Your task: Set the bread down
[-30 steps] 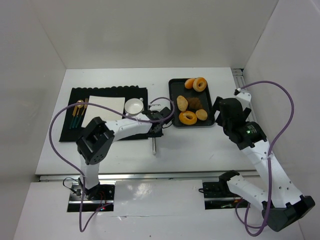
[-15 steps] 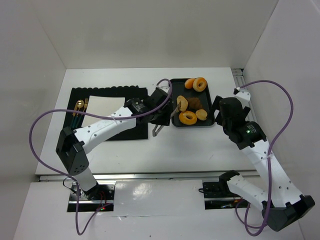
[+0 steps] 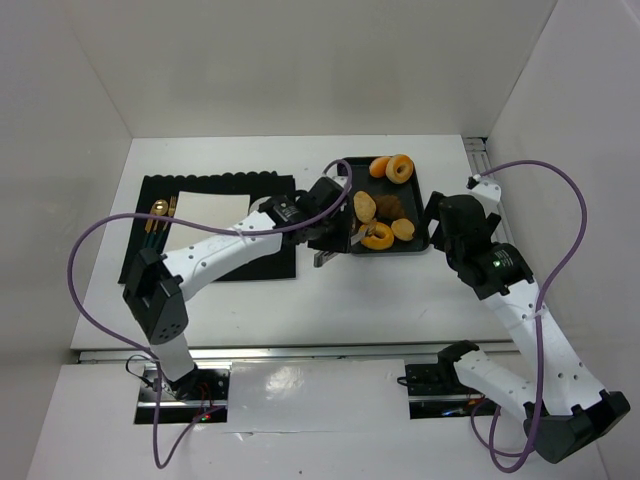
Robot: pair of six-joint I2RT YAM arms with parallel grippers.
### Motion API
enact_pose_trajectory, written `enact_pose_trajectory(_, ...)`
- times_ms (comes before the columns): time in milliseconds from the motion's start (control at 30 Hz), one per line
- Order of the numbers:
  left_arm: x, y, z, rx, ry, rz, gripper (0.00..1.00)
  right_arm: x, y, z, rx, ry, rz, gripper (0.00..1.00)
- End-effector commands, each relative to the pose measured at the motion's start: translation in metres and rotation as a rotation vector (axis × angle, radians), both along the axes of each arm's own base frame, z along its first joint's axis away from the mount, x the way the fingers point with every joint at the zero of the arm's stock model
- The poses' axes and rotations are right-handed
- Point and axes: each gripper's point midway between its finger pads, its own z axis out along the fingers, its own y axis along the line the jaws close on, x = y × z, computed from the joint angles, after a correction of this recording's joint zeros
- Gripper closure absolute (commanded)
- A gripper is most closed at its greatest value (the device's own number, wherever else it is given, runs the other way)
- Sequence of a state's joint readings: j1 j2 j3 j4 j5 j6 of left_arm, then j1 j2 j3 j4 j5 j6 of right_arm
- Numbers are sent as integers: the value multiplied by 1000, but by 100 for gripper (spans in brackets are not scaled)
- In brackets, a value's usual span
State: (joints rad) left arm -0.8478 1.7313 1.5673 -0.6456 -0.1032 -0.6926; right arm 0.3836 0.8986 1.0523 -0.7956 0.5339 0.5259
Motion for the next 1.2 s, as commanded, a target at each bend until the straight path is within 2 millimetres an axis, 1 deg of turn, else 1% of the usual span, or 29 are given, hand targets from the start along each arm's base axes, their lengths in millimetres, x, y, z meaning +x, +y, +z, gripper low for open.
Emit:
enact_pose_trajectory(0,8,-24,5,-82,21,17,40,5,3,14,13,-62,8,1)
enact_pose_trajectory(33,9,-24,0,-74,28,17,40,5,3,14,13,-62,8,1)
enact_pose_trajectory(100,12,-30,-3,-83,41,36,40,5,3,14,13,-62,8,1)
enact_pose_trajectory(167,15,-30,-12,-69,55,60,40,5,3,14,13,-62,8,1)
enact_pose_trajectory(200,18,-33,-9,-88,47,66,40,5,3,14,13,-62,8,1)
enact_pose_trajectory(233,18,-31,-18,-70,56,83,38,4,2,16,13,-60,8,1)
enact_pose_trajectory(367,23,-37,-33,-71,71,99,36,3,2,18,16,-69,8,1)
enact_pose_trajectory(400,27,-37,-35,-61,63,108,36,3,2,18,16,-69,8,1)
enact_pose_trajectory(433,27,-38,-35,-68,69,119,36,3,2,18,16,-69,8,1)
enact_pose_trajectory(467,32,-37,-33,-76,62,128,36,3,2,18,16,-69,8,1)
enact_pose_trajectory(500,30,-38,-39,-73,78,121,36,3,2,18,16,-69,8,1)
enact_pose_trajectory(533,33,-36,-39,-78,85,124,36,3,2,18,16,-69,8,1)
enact_pose_trajectory(567,29,-39,-43,-84,110,106,36,3,2,18,16,-69,8,1)
enact_pose_trajectory(600,32,-37,-43,-93,120,119,36,3,1,18,8,-67,13,1)
enact_pose_trajectory(633,32,-40,-42,-105,121,111,41,3,1,18,8,-67,13,1)
enact_pose_trajectory(733,33,-38,-41,-112,128,113,50,4,2,15,5,-58,13,1)
enact_pose_trajectory(767,33,-38,-36,-121,120,112,55,4,3,15,10,-56,20,1)
enact_pose_trajectory(800,33,-37,-27,-135,109,110,57,4,3,15,10,-56,20,1)
enact_pose_trajectory(867,32,-36,-16,-147,88,99,61,4,3,15,10,-56,20,1)
enact_pose_trajectory(900,31,-35,-2,-169,69,96,62,4,3,15,10,-56,20,1)
enact_pose_trajectory(967,27,-33,7,-177,61,81,64,4,3,15,10,-56,20,1)
enact_pose_trajectory(1000,28,-33,17,-190,42,73,67,4,3,15,10,-56,20,1)
enact_pose_trajectory(1067,25,-30,33,-206,27,71,70,4,3,15,10,-56,20,1)
enact_pose_trajectory(1167,19,-23,43,-206,19,64,73,5,4,17,13,-65,20,1)
